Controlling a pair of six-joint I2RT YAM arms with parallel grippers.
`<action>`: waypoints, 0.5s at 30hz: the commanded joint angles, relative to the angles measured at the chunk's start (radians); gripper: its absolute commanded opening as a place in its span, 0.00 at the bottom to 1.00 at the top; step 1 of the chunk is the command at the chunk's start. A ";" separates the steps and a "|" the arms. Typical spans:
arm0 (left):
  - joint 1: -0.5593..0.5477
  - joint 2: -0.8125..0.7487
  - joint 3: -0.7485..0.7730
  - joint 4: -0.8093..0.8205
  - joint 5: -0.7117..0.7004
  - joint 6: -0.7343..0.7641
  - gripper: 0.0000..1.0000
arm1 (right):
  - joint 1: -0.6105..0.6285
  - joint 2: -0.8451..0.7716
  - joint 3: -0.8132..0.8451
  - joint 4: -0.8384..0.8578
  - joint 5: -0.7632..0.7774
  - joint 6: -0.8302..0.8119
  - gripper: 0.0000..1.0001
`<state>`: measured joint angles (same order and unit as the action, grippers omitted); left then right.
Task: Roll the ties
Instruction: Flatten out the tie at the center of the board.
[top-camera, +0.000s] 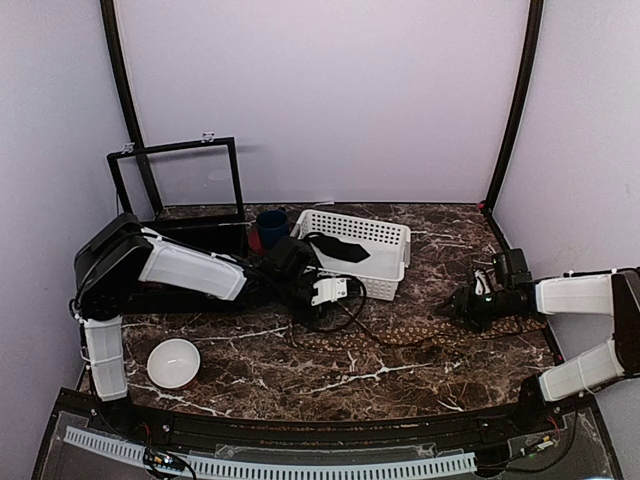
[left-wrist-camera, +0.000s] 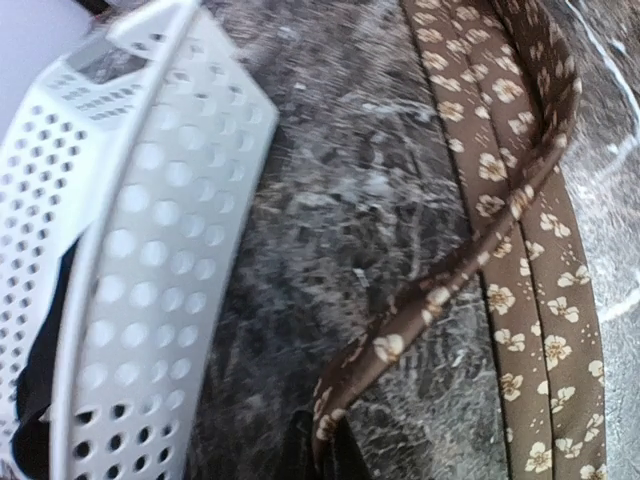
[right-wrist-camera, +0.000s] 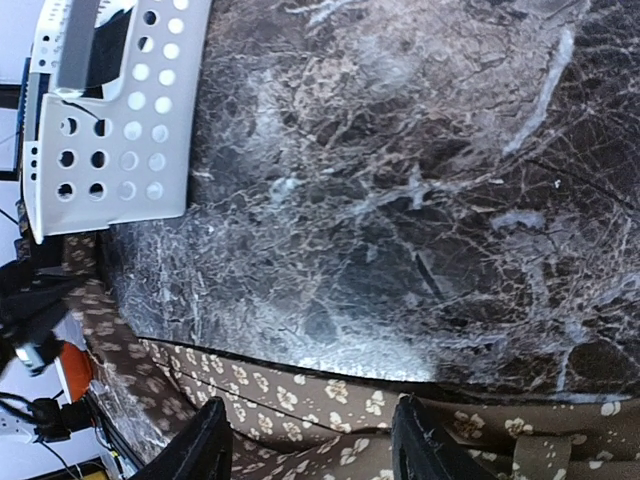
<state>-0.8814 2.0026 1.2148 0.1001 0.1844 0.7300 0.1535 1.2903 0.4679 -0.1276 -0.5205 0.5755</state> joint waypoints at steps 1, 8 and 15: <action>-0.009 -0.166 -0.090 0.226 -0.170 -0.186 0.00 | 0.000 0.024 0.000 0.011 0.036 -0.020 0.52; -0.052 -0.202 -0.202 0.243 -0.315 -0.237 0.00 | -0.002 0.056 0.009 -0.011 0.089 -0.028 0.44; -0.129 -0.216 -0.302 0.147 -0.312 -0.210 0.08 | -0.003 0.062 0.022 -0.012 0.089 -0.040 0.41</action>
<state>-0.9794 1.8099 0.9497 0.3199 -0.1173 0.5304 0.1532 1.3384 0.4698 -0.1280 -0.4648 0.5568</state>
